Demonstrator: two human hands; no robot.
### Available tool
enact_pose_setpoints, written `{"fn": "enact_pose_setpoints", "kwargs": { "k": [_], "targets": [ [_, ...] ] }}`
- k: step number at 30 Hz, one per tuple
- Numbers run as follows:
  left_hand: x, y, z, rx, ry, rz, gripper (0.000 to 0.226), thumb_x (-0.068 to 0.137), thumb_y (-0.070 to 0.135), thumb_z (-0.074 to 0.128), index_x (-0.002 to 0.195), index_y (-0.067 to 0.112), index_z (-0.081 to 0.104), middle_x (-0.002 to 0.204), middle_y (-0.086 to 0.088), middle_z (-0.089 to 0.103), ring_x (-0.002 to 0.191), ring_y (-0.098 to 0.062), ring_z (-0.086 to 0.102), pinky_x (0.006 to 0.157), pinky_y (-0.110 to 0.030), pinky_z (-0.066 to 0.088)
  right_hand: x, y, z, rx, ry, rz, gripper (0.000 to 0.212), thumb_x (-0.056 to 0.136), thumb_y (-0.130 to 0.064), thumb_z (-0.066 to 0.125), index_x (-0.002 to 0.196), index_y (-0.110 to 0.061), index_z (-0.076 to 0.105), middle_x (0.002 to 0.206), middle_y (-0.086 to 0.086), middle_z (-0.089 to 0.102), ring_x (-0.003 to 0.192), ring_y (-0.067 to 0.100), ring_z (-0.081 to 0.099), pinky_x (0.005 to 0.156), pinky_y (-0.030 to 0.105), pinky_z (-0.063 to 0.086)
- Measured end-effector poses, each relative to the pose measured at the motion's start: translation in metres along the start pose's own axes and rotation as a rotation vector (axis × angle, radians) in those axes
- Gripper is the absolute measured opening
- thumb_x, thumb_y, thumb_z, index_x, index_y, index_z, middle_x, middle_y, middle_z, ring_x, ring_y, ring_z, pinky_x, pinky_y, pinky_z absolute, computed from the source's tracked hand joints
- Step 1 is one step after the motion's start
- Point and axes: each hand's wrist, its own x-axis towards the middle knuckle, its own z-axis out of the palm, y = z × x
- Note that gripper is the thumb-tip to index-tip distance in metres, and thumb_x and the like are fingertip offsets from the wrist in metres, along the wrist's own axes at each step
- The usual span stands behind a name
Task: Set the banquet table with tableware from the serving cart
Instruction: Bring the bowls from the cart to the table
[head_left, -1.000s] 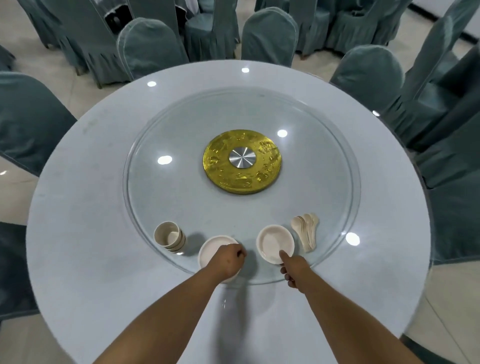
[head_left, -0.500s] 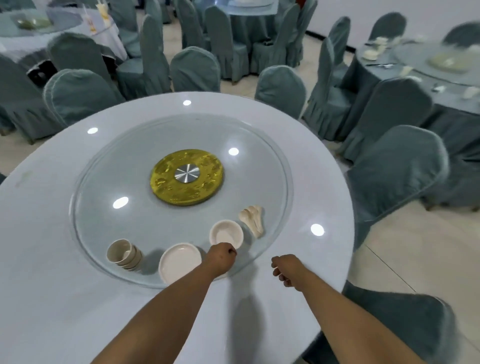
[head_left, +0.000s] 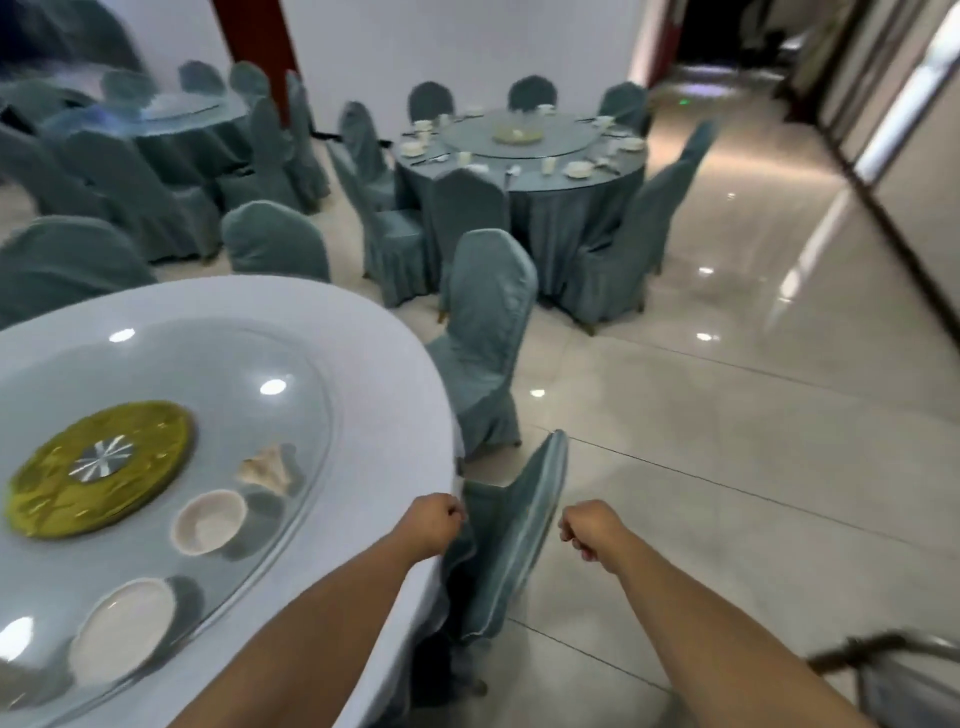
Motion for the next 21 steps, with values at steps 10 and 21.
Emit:
{"fn": "enact_pose_setpoints", "kwargs": {
  "k": [10,21],
  "targets": [
    [0.019,0.148,0.116,0.24,-0.277,0.236,0.029,0.096,0.017,0.046,0.111,0.011,0.071,0.11,-0.009,0.071,0.101,-0.024,0.066,0.09,-0.032,0.055,-0.053,0.125,-0.137,0.298,0.249,0.148,0.021,0.093,-0.016,0.047,0.082,-0.005,0.061,0.074,0.011,0.062,0.053,0.018,0.037,0.049,0.022,0.026],
    [0.047,0.251,0.234,0.319,-0.615,0.458,0.028,0.095,0.021,0.048,0.102,0.005,0.069,0.105,-0.014,0.07,0.099,-0.031,0.067,0.084,-0.034,0.055,-0.124,0.247,-0.187,0.313,0.563,0.414,0.024,0.095,-0.03,0.053,0.081,-0.011,0.055,0.082,0.009,0.058,0.079,0.023,0.054,0.067,0.027,0.041]
  ]
}}
